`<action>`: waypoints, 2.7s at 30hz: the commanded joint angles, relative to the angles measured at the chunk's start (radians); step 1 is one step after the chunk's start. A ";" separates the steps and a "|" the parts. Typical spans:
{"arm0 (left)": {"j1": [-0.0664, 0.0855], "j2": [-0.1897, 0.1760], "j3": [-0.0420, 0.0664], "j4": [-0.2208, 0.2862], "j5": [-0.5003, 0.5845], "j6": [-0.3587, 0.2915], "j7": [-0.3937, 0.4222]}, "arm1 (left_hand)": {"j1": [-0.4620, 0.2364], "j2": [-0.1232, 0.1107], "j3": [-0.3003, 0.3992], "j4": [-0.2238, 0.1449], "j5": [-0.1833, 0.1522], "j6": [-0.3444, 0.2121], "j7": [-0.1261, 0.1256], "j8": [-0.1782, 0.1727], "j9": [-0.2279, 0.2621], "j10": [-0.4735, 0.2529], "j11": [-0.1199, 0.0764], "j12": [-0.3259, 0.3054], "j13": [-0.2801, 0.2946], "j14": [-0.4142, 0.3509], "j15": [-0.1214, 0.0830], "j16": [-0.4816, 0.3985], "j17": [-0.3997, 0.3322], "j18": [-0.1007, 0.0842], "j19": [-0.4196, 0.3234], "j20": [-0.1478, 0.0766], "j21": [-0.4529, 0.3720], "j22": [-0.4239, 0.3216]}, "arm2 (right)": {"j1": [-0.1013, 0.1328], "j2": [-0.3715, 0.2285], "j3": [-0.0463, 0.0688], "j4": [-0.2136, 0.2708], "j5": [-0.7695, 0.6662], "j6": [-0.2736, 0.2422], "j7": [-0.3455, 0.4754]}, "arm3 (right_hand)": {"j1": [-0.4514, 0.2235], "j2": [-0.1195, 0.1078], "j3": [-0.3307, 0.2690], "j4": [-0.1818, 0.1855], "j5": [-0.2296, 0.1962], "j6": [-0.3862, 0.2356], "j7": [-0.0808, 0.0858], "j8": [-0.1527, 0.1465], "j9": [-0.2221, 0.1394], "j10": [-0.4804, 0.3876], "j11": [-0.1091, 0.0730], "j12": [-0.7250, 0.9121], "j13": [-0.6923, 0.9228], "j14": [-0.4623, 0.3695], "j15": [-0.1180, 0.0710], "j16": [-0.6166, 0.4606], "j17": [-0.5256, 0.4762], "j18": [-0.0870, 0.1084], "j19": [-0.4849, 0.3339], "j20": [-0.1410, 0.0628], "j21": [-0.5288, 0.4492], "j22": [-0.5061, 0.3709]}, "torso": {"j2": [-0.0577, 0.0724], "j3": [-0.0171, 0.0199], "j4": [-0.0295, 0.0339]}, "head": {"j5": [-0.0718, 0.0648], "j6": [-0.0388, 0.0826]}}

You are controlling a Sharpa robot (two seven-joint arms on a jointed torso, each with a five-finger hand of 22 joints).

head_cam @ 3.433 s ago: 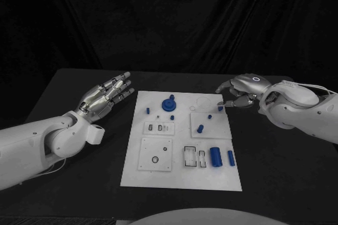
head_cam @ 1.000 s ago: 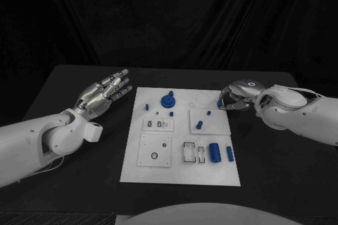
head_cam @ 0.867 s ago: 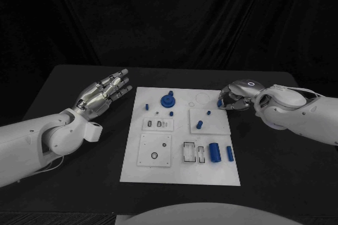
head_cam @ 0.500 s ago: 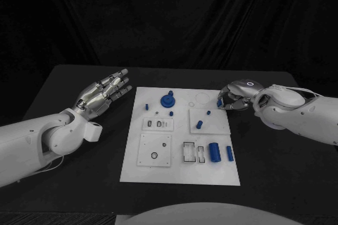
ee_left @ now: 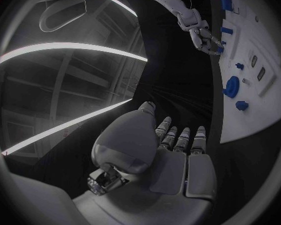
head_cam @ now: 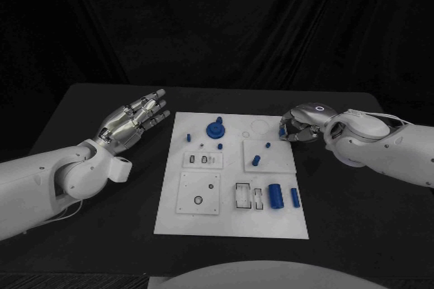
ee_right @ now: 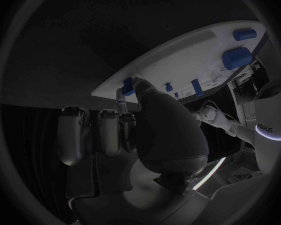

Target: Assemble the parts on the task board

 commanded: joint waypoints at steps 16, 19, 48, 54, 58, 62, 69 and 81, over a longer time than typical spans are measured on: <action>-0.003 0.003 0.001 -0.001 0.000 0.020 0.004 | 0.008 0.001 0.008 0.002 0.003 0.002 -0.001 0.005 0.001 -0.001 0.008 0.003 0.000 0.000 0.005 -0.004 -0.001 -0.012 -0.001 0.004 -0.002 0.000 | -0.004 -0.005 0.001 0.014 -0.002 -0.048 -0.004 | 0.010 0.023 0.017 -0.034 0.062 0.015 -0.022 0.100 0.076 0.106 -0.016 0.002 0.263 0.074 -0.015 -0.004 0.112 -0.013 0.046 -0.013 -0.009 0.219 | 0.000 0.0004 -0.0003 | 0.006 -0.001; -0.003 0.002 0.001 0.000 0.000 0.019 0.004 | 0.008 0.001 0.008 0.002 0.003 0.002 -0.001 0.005 0.001 -0.001 0.008 0.003 0.000 0.000 0.005 -0.004 -0.001 -0.012 -0.001 0.004 -0.002 0.000 | -0.002 -0.015 0.001 0.040 -0.002 -0.086 0.002 | 0.010 0.021 0.017 -0.035 0.063 0.016 -0.021 0.103 0.078 0.106 -0.016 0.002 0.263 0.074 -0.015 -0.005 0.110 -0.013 0.046 -0.014 -0.009 0.219 | 0.000 0.0005 -0.0002 | 0.008 -0.001; -0.003 0.011 0.001 -0.003 0.000 0.013 0.018 | 0.009 0.001 0.010 0.002 0.004 0.002 0.000 0.005 0.001 -0.001 0.009 0.003 0.000 0.000 0.005 -0.004 -0.001 -0.012 -0.001 0.004 -0.001 0.000 | 0.028 0.160 0.001 0.196 -0.064 0.000 -0.028 | 0.014 0.020 0.025 -0.050 0.047 0.010 -0.012 0.111 0.088 0.106 -0.010 0.002 0.263 0.071 -0.010 -0.012 0.095 -0.009 0.040 -0.012 -0.025 0.213 | 0.003 -0.0024 0.0087 | 0.017 -0.012; -0.003 0.012 0.001 -0.001 0.000 0.015 0.021 | 0.009 0.002 0.011 0.002 0.004 0.003 0.000 0.005 0.001 0.000 0.011 0.003 0.000 0.000 0.005 -0.004 -0.001 -0.012 -0.001 0.004 -0.001 0.000 | 0.014 0.202 0.001 0.189 -0.077 0.009 -0.061 | 0.013 0.019 0.025 -0.052 0.047 0.007 -0.011 0.109 0.088 0.106 -0.008 0.002 0.263 0.071 -0.009 -0.015 0.091 -0.008 0.037 -0.011 -0.032 0.211 | 0.004 -0.0026 0.0063 | 0.018 -0.018; -0.003 0.013 0.001 -0.002 0.000 0.015 0.018 | 0.009 0.002 0.011 0.002 0.004 0.003 0.000 0.005 0.001 0.000 0.011 0.003 0.000 0.000 0.005 -0.004 -0.001 -0.012 -0.001 0.004 -0.001 0.000 | 0.010 0.217 0.001 0.186 -0.079 0.018 -0.079 | 0.013 0.018 0.026 -0.054 0.047 0.005 -0.010 0.108 0.088 0.106 -0.007 0.002 0.263 0.070 -0.008 -0.017 0.087 -0.007 0.036 -0.011 -0.036 0.210 | 0.004 -0.0023 0.0058 | 0.017 -0.019; -0.003 0.014 0.001 -0.004 0.000 0.016 0.017 | 0.009 0.002 0.011 0.002 0.004 0.003 0.000 0.005 0.001 0.000 0.011 0.003 0.000 0.000 0.005 -0.004 -0.001 -0.012 -0.001 0.004 -0.001 0.000 | 0.006 0.226 0.001 0.185 -0.080 0.024 -0.091 | 0.012 0.018 0.026 -0.055 0.047 0.004 -0.008 0.107 0.088 0.106 -0.005 0.002 0.263 0.070 -0.007 -0.018 0.084 -0.006 0.034 -0.010 -0.040 0.208 | 0.002 -0.0027 0.0099 | 0.013 -0.022; -0.003 0.018 0.001 -0.008 0.000 0.020 0.012 | 0.009 0.002 0.013 0.001 0.004 0.002 0.000 0.005 0.001 -0.001 0.013 0.003 0.000 0.000 0.005 -0.004 -0.001 -0.012 -0.001 0.004 -0.001 0.000 | 0.001 0.236 0.001 0.180 -0.081 0.028 -0.102 | 0.010 0.017 0.026 -0.055 0.046 0.003 -0.007 0.107 0.088 0.106 -0.003 0.002 0.263 0.069 -0.006 -0.019 0.082 -0.006 0.033 -0.009 -0.042 0.208 | 0.001 -0.0027 0.0053 | 0.017 -0.025; -0.004 0.023 0.001 -0.013 0.000 0.027 0.009 | 0.009 0.002 0.013 0.001 0.004 0.001 0.001 0.005 0.001 -0.001 0.013 0.003 0.000 0.000 0.005 -0.004 -0.001 -0.012 -0.001 0.004 -0.002 0.000 | -0.016 0.251 0.001 0.165 -0.081 0.032 -0.107 | 0.009 0.018 0.026 -0.056 0.046 0.002 -0.007 0.107 0.089 0.106 -0.002 0.002 0.263 0.069 -0.004 -0.021 0.080 -0.005 0.032 -0.009 -0.046 0.206 | 0.000 -0.0022 0.0060 | 0.020 -0.027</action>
